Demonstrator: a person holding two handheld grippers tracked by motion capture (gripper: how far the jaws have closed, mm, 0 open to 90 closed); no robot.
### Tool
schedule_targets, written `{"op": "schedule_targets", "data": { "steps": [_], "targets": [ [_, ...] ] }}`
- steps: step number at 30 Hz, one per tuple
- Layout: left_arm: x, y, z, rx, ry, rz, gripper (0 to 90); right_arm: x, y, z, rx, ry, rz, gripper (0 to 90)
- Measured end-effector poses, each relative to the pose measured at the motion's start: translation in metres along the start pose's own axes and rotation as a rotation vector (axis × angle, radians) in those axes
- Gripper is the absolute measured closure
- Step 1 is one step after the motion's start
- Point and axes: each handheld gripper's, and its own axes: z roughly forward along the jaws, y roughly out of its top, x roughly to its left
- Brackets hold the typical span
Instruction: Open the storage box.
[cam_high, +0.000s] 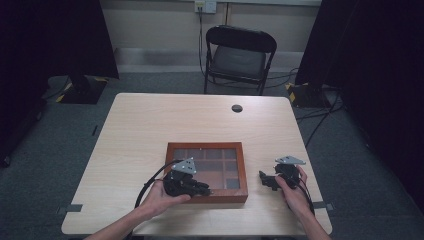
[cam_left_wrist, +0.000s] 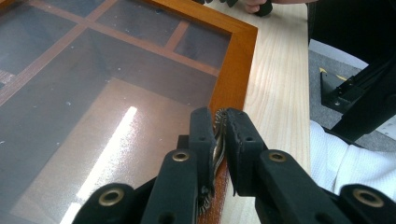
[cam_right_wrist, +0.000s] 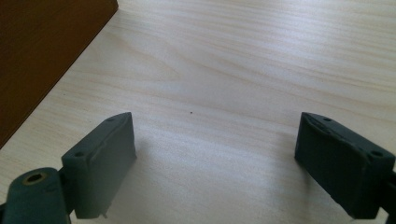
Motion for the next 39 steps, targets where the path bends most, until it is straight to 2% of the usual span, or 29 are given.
{"op": "schedule_targets", "data": {
  "steps": [3, 5, 7, 9, 18, 26, 30, 39],
  "targets": [
    [-0.001, 0.001, -0.002, 0.012, 0.008, -0.004, 81.3, 0.0, 0.0, 0.0, 0.0, 0.0, 0.0, 11.5],
    [0.0, 0.002, -0.004, -0.01, -0.002, -0.016, 81.3, 0.0, 0.0, 0.0, 0.0, 0.001, -0.001, 11.6],
    [0.0, 0.004, -0.006, -0.006, -0.007, -0.015, 81.3, 0.0, 0.0, 0.0, 0.0, 0.002, -0.001, 11.5],
    [0.001, 0.005, -0.007, -0.015, -0.013, -0.033, 81.3, 0.0, 0.0, 0.0, 0.001, 0.001, -0.003, 11.6],
    [0.003, 0.01, -0.012, -0.015, -0.031, -0.038, 81.3, 0.0, 0.0, 0.0, 0.0, 0.001, -0.003, 11.5],
    [0.003, 0.013, -0.015, -0.023, -0.028, -0.038, 81.2, 0.0, 0.0, 0.0, 0.0, 0.002, -0.002, 11.5],
    [0.001, 0.017, -0.019, -0.012, -0.023, -0.028, 81.2, 0.0, 0.0, 0.0, 0.0, 0.002, -0.002, 11.5],
    [0.003, 0.026, -0.027, -0.034, -0.031, -0.039, 81.1, 0.0, 0.001, 0.001, 0.0, 0.007, -0.005, 10.8]
  ]
}}
